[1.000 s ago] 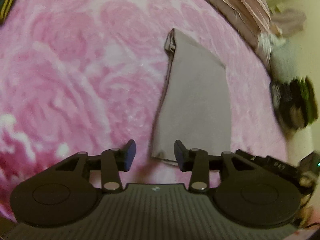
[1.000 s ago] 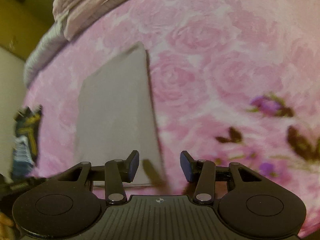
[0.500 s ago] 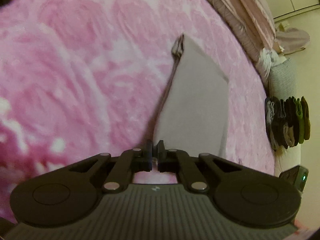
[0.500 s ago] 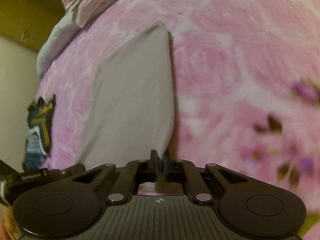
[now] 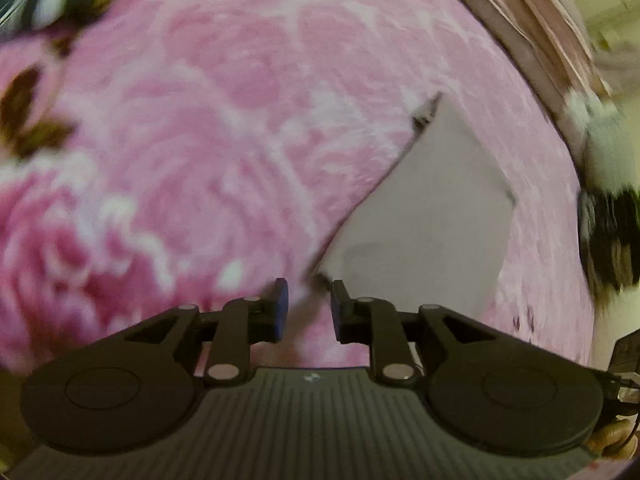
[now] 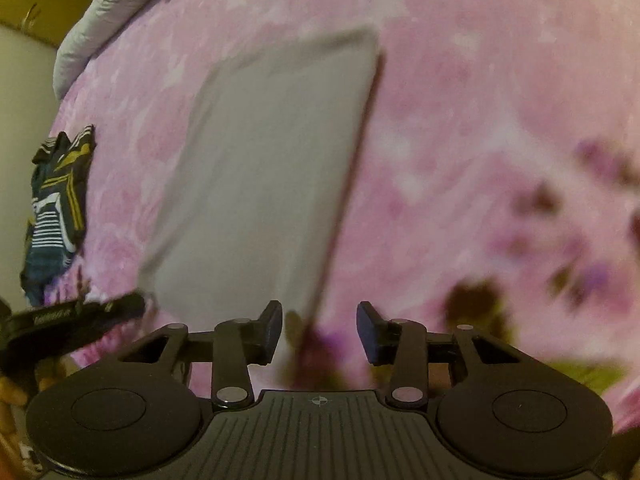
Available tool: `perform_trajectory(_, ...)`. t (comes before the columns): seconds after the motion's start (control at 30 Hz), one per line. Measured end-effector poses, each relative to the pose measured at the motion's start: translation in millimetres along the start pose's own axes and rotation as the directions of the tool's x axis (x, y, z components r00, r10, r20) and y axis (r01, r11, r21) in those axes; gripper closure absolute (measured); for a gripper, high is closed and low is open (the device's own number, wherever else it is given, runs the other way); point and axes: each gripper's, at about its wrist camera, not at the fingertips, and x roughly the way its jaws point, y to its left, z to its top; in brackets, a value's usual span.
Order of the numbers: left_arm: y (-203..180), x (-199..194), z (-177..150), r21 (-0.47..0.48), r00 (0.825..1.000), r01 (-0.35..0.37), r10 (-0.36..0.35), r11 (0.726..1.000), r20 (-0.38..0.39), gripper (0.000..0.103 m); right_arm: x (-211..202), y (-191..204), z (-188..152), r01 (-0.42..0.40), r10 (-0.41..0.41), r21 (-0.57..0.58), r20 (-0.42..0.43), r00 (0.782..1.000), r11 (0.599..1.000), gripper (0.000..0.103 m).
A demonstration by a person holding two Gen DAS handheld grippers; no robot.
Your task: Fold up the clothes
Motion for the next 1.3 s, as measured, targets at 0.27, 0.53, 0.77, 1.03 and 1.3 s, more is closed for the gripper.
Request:
perform_trajectory(0.27,-20.5,-8.7,-59.8,-0.306,0.971,-0.084,0.147,0.948,0.190,0.080,-7.3,-34.7,106.3,-0.119,0.118,-0.412,-0.029,0.993,0.903,0.065)
perform_trajectory(0.53,-58.4,1.9,-95.5,-0.522,0.895,-0.010,0.240,0.853,0.376,0.080,37.3,21.8,204.8,-0.320,0.291,-0.648,-0.156,0.944,0.691,0.066)
perform_trajectory(0.77,-59.8,4.5,-91.7,-0.609,0.832,0.007,0.333,0.793,0.444,0.079,102.8,79.6,225.8,-0.425,0.276,-0.734,-0.325,0.904,0.529,0.076)
perform_trajectory(1.03,-60.4,16.0,-87.4,-0.631,0.818,0.000,0.363,0.776,0.446,0.079,135.1,97.5,227.6,-0.470,0.277,-0.759,-0.381,0.882,0.451,0.103)
perform_trajectory(1.3,-70.6,30.8,-72.5,-0.588,0.752,-0.183,0.497,0.788,0.433,0.088,118.4,92.9,213.9,-0.173,0.224,-0.839,-0.062,0.973,0.516,0.097)
